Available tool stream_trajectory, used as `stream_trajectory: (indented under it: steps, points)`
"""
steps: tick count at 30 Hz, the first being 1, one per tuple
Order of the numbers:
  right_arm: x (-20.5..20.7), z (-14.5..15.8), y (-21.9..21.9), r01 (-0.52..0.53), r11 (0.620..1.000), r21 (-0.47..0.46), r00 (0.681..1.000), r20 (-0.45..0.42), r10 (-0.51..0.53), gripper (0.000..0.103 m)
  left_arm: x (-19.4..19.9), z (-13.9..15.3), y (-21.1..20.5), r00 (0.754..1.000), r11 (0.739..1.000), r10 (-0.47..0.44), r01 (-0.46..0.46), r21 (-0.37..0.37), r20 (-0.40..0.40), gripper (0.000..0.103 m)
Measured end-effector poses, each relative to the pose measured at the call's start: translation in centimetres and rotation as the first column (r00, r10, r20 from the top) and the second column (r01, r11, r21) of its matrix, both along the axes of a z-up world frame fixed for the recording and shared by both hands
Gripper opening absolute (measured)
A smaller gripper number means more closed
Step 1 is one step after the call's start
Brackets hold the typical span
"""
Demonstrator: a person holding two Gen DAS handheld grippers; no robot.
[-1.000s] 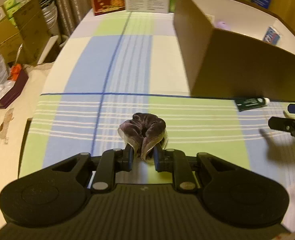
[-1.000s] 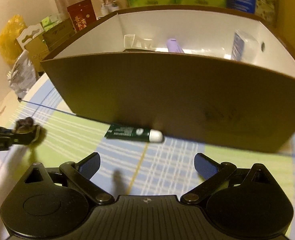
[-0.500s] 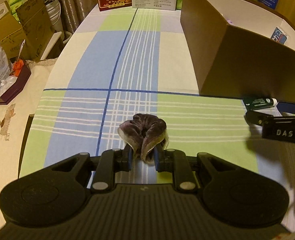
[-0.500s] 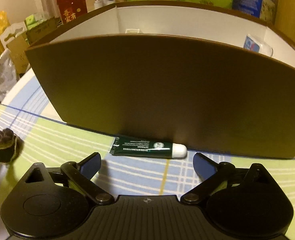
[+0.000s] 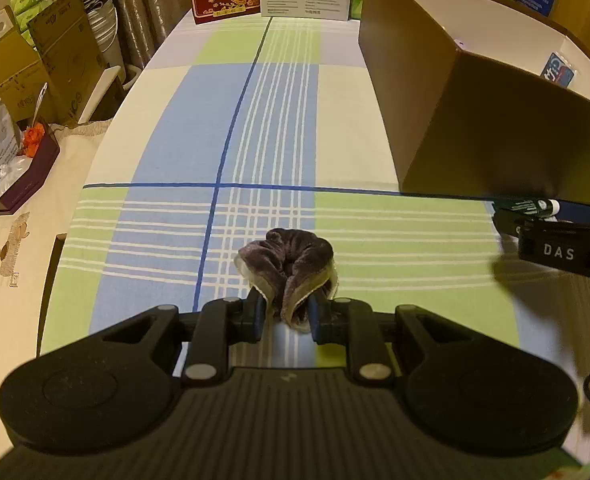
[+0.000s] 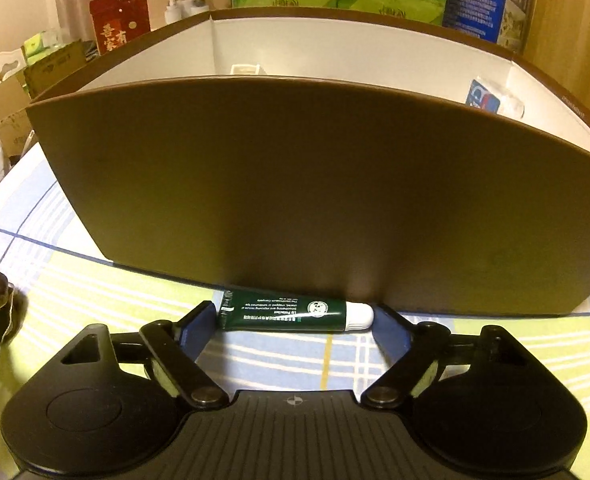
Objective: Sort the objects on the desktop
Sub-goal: 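Lift the brown scrunchie with the left tool while the right tool grasps the green tube, then carry the brown scrunchie and green tube over the open box with both tools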
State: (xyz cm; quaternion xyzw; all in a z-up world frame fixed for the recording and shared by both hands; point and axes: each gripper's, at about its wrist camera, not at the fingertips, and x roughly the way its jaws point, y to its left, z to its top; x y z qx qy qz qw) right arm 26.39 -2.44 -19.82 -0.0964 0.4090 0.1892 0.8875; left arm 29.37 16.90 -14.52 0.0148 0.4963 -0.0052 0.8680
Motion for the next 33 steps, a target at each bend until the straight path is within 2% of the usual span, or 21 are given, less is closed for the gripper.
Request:
stream_trajectory:
  steps: [10, 19, 26, 33]
  points:
    - [-1.4, 0.7, -1.9, -0.082, 0.996, -0.018, 0.994, -0.078, 0.081, 0.081, -0.3, 0.0, -1.1, 1.000, 1.000, -0.021, 0.021, 0.009, -0.001, 0.017]
    - [-2.7, 1.2, -5.0, -0.069, 0.998, 0.005, 0.987, -0.148, 0.069, 0.081, -2.1, 0.0, -3.7, 0.997, 0.996, -0.080, 0.080, -0.027, -0.011, 0.016]
    - [-4.4, 1.7, -7.8, -0.038, 0.997, 0.063, 0.979, -0.197, 0.049, 0.081, -4.2, 0.6, -6.5, 0.986, 0.984, -0.167, 0.166, -0.067, -0.004, 0.013]
    - [-5.2, 3.7, -10.2, -0.008, 0.991, 0.137, 0.980, -0.194, 0.035, 0.081, -6.2, 2.5, -9.4, 0.968, 0.962, -0.250, 0.252, -0.107, 0.032, 0.010]
